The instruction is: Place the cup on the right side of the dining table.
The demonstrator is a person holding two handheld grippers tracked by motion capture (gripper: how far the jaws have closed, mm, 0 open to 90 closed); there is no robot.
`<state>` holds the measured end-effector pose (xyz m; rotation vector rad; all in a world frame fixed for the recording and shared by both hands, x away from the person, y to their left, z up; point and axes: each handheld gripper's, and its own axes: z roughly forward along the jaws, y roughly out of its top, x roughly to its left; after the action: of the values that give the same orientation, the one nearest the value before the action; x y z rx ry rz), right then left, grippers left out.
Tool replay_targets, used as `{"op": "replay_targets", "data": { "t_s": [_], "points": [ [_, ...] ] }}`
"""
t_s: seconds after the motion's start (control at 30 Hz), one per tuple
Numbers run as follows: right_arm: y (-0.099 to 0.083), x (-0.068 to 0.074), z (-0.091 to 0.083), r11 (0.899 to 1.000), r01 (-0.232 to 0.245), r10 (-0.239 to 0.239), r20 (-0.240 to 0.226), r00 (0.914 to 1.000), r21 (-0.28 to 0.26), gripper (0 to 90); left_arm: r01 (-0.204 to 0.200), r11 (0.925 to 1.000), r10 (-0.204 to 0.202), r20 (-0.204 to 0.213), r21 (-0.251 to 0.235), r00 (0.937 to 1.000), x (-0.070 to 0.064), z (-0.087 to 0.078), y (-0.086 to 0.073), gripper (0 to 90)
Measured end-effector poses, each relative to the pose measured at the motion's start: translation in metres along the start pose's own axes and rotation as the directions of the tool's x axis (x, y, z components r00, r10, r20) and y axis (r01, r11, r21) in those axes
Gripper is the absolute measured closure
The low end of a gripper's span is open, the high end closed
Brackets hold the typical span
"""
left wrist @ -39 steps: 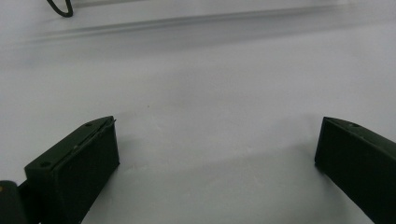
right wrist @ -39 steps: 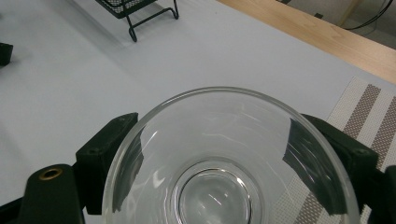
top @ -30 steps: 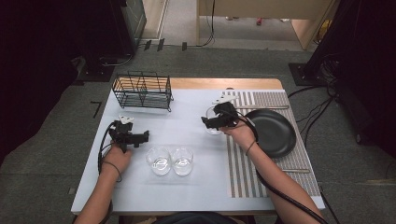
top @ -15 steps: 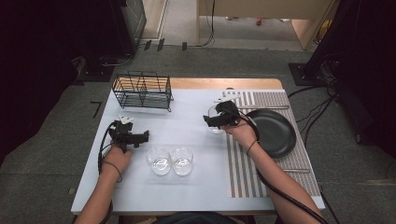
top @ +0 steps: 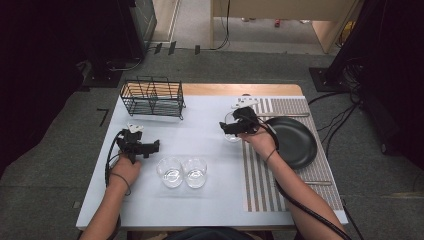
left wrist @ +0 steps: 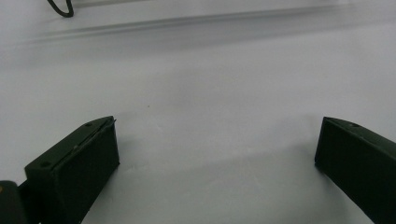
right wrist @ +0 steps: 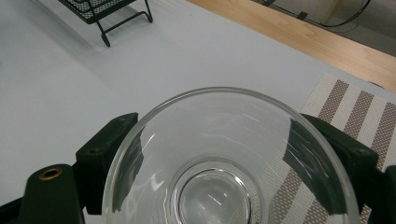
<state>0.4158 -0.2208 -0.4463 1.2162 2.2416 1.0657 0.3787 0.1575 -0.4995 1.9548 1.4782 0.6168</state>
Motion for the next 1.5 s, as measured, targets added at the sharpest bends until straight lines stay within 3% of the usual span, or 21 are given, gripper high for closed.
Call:
{"op": "replay_targets", "data": {
  "t_s": [1.5],
  "points": [
    [-0.004,-0.023,0.000,0.998,-0.057,0.057,0.055,0.9968,-0.008,17.9,0.002,1.0000,-0.002,0.000,-0.001,1.0000,0.000,0.000,0.000,0.0]
  ]
}}
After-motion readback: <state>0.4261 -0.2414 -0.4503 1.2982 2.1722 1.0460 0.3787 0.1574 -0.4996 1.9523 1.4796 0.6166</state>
